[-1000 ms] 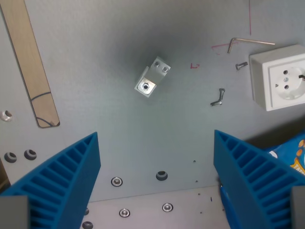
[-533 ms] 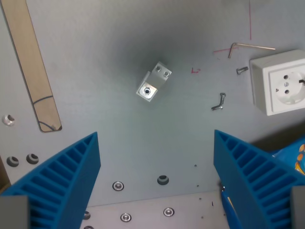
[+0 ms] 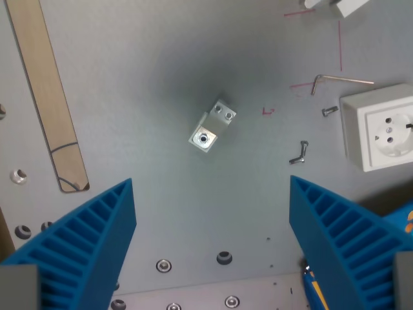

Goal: Rotate around base negative y

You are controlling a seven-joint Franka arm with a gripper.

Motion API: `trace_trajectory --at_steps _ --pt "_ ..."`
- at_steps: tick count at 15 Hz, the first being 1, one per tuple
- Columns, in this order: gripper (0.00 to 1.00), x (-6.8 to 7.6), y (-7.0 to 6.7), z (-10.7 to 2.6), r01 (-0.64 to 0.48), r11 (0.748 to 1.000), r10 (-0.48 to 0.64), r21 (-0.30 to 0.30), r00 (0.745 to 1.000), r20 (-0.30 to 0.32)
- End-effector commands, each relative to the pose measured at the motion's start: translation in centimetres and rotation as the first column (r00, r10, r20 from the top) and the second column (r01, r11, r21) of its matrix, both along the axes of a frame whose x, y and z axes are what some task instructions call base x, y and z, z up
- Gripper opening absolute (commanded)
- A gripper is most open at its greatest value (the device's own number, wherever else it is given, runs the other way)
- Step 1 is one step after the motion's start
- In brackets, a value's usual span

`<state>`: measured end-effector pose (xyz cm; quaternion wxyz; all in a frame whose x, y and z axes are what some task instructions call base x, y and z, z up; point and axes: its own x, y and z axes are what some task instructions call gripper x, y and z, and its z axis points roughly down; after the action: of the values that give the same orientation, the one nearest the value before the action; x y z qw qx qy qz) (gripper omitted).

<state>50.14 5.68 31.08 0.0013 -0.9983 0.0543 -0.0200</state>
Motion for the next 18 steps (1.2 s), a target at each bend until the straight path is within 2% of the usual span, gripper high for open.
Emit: trace_trajectory --at_steps 1,9,18 --pt "1.0 -1.0 -0.11 -0.14 0.002 1.0 -0.001 -0.005 0.979 0.203" --pt "1.0 -1.0 -0.11 -0.14 0.001 1.0 0.0 -0.005 0.952 0.306" --pt "1.0 -1.0 -0.11 -0.14 0.0 1.0 0.002 -0.005 0.908 0.418"
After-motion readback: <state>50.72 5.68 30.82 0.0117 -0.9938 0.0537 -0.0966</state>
